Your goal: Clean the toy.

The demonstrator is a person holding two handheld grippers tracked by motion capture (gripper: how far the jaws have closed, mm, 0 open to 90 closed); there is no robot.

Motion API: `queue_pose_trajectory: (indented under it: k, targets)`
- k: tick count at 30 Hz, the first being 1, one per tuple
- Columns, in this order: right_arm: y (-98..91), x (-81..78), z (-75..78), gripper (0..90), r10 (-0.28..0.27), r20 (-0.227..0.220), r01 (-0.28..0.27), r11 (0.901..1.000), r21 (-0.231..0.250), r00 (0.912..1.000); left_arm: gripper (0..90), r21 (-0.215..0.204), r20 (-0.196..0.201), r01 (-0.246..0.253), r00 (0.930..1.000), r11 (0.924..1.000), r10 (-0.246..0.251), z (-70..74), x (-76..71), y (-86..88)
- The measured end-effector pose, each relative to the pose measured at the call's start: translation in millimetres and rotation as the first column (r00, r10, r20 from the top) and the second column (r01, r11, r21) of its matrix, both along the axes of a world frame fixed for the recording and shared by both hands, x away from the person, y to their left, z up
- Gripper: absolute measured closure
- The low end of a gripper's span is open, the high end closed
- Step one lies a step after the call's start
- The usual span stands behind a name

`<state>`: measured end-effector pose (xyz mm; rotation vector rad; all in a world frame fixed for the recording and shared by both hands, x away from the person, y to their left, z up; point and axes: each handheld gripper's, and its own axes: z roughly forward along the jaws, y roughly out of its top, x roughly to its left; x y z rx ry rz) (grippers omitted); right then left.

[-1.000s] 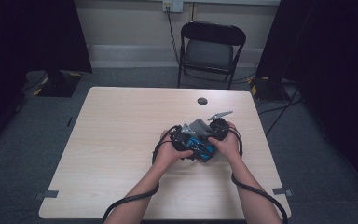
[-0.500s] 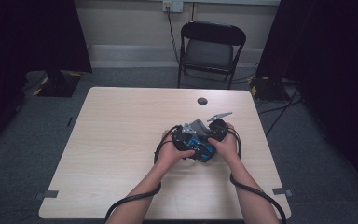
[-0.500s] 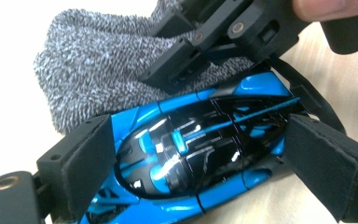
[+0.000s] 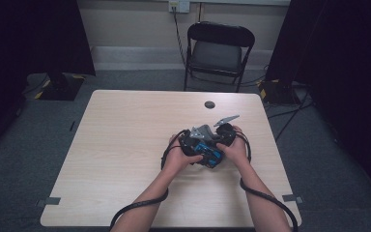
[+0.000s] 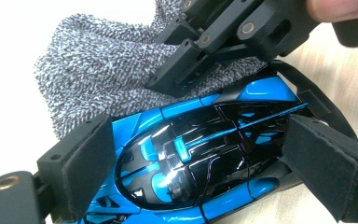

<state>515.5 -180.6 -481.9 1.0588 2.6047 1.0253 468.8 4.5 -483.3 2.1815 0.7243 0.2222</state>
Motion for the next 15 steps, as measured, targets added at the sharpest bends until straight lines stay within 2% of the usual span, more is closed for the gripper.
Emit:
queue_pose_trajectory:
  k: [11, 15]
  targets:
    - [-10.2, -2.1, 4.9, 75.9, 0.059, -0.008, -0.059, 0.9978, -0.031, 0.9982, 9.1, -0.002, 0.0, -0.001, 1.0, 1.0, 0.001, 0.0, -0.2, -0.6]
    - [-18.0, -4.6, 3.5, 75.9, 0.071, -0.005, -0.071, 0.9974, -0.011, 0.9975, 9.2, -0.003, 0.006, -0.003, 1.0, 1.0, 0.003, -0.6, -0.9, -0.1]
